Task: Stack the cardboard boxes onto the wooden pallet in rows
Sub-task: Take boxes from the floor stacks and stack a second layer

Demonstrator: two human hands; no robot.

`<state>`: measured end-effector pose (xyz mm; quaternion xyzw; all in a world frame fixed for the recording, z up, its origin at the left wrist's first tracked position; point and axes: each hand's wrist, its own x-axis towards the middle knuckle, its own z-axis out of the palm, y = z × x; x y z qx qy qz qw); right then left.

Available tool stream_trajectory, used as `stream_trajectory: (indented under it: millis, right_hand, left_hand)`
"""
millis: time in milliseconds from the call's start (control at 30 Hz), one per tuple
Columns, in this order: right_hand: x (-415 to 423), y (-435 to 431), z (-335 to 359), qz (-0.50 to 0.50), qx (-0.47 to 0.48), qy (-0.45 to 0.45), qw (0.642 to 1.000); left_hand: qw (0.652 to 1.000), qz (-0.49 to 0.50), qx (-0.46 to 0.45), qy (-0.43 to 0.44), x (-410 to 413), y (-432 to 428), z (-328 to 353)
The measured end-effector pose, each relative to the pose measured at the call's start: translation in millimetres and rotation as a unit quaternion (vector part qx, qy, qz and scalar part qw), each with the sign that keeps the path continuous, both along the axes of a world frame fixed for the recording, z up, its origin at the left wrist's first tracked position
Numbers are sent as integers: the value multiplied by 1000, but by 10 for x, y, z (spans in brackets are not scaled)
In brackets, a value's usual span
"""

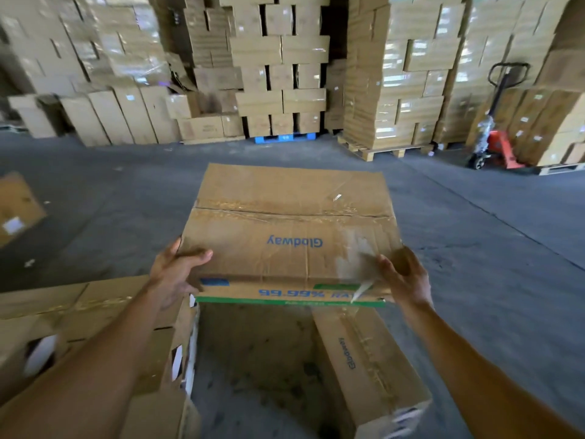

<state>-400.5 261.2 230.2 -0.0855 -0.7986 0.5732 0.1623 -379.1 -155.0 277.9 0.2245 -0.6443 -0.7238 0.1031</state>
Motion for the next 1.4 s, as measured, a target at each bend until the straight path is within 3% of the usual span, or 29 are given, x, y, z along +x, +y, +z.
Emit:
stream_trajectory:
  millis: [300, 500, 733, 1000, 1133, 1400]
  right_hand:
    - [1064, -950, -14, 59, 12, 4, 998]
    - [1459, -1500, 124, 76, -8, 22, 997]
    - [1247, -2082, -48, 103, -6, -6, 995]
    - [460, -3147, -908, 110, -19, -82, 990]
    - [118, -3738, -1369, 128, -3, -154, 980]
    - [132, -4480, -2013, 122, 77, -250, 958]
  left_hand:
    - [999, 34, -40, 5, 1379, -936, 146]
    - [997, 63, -49, 3, 1853, -1453, 156]
    - [995, 65, -53, -56, 1781, -2034, -165]
    - [983, 79, -62, -154, 1344, -2999, -943]
    - [963, 138, -40, -228, 1181, -3536, -1496]
    - [926, 161, -151, -306, 1160, -4350, -2254]
